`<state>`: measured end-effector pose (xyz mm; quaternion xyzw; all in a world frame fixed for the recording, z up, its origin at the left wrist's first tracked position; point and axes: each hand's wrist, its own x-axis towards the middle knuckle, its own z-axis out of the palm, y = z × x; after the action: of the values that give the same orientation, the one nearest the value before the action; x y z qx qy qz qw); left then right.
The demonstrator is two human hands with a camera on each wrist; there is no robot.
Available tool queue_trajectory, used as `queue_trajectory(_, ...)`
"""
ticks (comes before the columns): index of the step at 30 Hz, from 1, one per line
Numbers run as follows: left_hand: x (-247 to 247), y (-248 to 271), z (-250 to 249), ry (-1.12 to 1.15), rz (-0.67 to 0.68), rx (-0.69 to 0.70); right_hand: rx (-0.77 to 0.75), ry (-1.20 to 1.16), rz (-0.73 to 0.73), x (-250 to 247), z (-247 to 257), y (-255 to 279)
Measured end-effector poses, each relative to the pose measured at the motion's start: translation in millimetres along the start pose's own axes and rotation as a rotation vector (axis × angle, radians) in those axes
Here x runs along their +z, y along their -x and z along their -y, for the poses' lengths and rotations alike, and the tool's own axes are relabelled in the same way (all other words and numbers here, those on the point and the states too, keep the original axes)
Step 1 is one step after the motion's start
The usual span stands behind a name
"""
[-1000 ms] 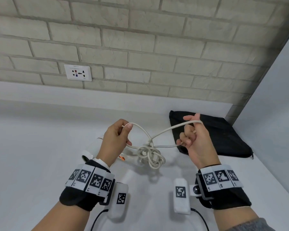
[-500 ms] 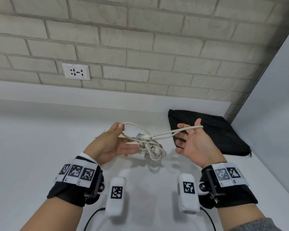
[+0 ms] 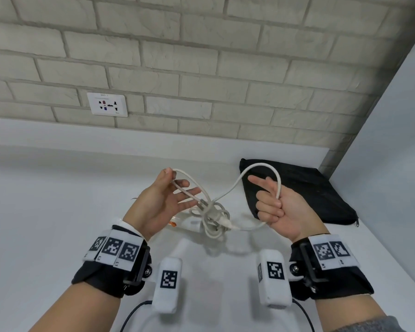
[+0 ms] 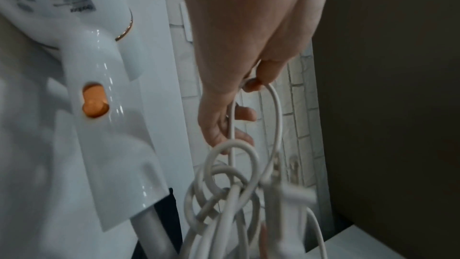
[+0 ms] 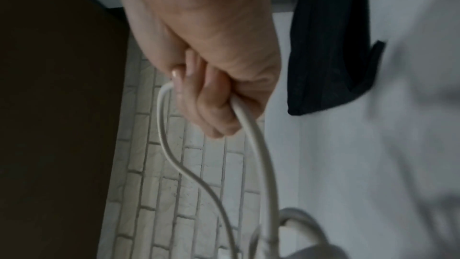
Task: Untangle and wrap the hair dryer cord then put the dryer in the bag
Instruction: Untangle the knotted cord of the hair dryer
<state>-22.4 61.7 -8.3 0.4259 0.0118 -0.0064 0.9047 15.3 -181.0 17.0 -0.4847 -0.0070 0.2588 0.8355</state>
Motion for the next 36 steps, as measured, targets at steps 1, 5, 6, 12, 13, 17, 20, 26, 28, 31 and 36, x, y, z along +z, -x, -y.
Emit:
queue_trajectory(1,-0.1,0.5,-1.9,-0.034,0.018,0.023,-0.037,0.067,-0.028,0.6,1.1,1.5)
queue_trajectory(5,7.2,4.6,-11.2,-0.150,0.100,0.098,-0.187,0.401,-0.096,5.0,5.2,8.4)
queue_trajectory(6,10.9,5.5,-12.9,-0.165,0.110,0.111,-0.229,0.504,-0.107,6.4,4.8,8.5)
queue_trajectory(12,31.4,13.3,-14.0,-0.238,0.164,0.136,-0.268,0.869,-0.151,20.6,-9.0,0.3)
queue_trajectory(13,34.5,14.6,-14.0,-0.253,0.171,0.133,-0.253,0.949,-0.158,23.2,-11.8,-2.4)
queue_trajectory(17,43.2,13.2,-15.1,-0.218,0.092,0.123,-0.292,1.432,-0.309,33.1,-22.2,-10.8)
queue_trajectory(20,40.1,7.7,-18.4,-0.105,-0.023,0.132,-0.543,1.505,-0.515,43.4,-30.7,-2.2)
queue_trajectory(26,38.4,7.5,-15.1,-0.091,-0.079,0.143,-0.768,1.506,-0.399,56.8,-41.8,8.2)
queue_trajectory(28,40.6,8.3,-11.6,-0.127,-0.056,0.146,-0.653,1.503,-0.261,61.7,-41.3,11.9)
queue_trajectory(31,42.6,9.7,-6.3,-0.222,0.031,0.156,-0.410,1.349,-0.079,67.8,-40.9,15.2)
queue_trajectory(36,39.6,12.0,1.9,-0.381,0.205,0.168,-0.249,1.154,-0.066,64.3,-42.0,6.9)
